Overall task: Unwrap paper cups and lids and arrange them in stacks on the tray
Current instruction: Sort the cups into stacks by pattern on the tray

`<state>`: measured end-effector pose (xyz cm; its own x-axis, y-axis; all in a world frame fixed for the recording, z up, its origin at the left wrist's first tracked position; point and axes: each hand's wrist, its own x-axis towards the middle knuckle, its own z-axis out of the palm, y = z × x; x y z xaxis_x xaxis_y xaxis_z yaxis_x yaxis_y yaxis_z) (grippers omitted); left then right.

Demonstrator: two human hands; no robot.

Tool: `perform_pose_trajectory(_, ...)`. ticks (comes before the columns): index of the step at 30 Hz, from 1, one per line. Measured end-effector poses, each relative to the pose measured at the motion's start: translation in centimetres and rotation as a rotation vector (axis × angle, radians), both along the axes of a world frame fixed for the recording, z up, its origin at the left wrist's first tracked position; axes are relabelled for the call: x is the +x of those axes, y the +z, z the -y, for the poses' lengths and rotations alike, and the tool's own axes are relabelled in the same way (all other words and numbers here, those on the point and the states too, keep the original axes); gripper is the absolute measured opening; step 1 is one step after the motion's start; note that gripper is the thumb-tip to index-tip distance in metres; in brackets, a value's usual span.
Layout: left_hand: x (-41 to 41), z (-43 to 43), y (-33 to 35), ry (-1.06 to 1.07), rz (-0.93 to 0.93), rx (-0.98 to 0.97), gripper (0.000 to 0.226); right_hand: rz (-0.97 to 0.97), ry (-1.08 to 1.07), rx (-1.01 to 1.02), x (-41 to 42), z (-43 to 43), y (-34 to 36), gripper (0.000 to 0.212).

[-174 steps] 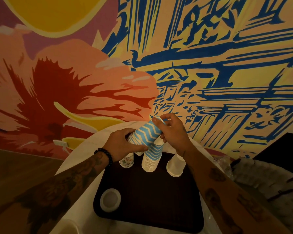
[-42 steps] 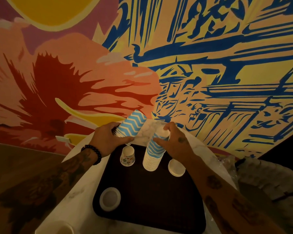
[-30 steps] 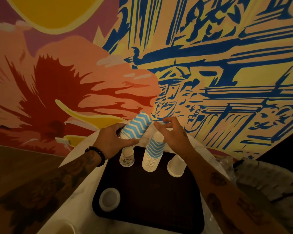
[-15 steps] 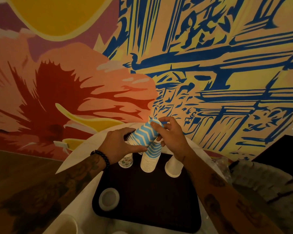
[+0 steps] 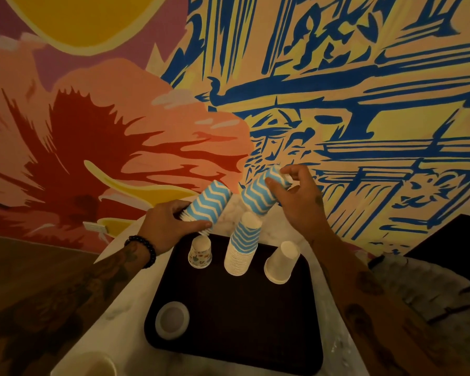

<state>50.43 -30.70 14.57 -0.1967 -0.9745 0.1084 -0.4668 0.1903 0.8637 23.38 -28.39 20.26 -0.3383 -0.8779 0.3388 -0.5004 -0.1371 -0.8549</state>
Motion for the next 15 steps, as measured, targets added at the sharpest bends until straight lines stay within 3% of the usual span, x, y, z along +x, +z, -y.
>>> perform_pose_trajectory(15,-0.6,0.9,-0.3,-0.007,-0.088,0.05,0.07,-0.448,0.191,0.313,1.0,0.2,-7.3,0.047)
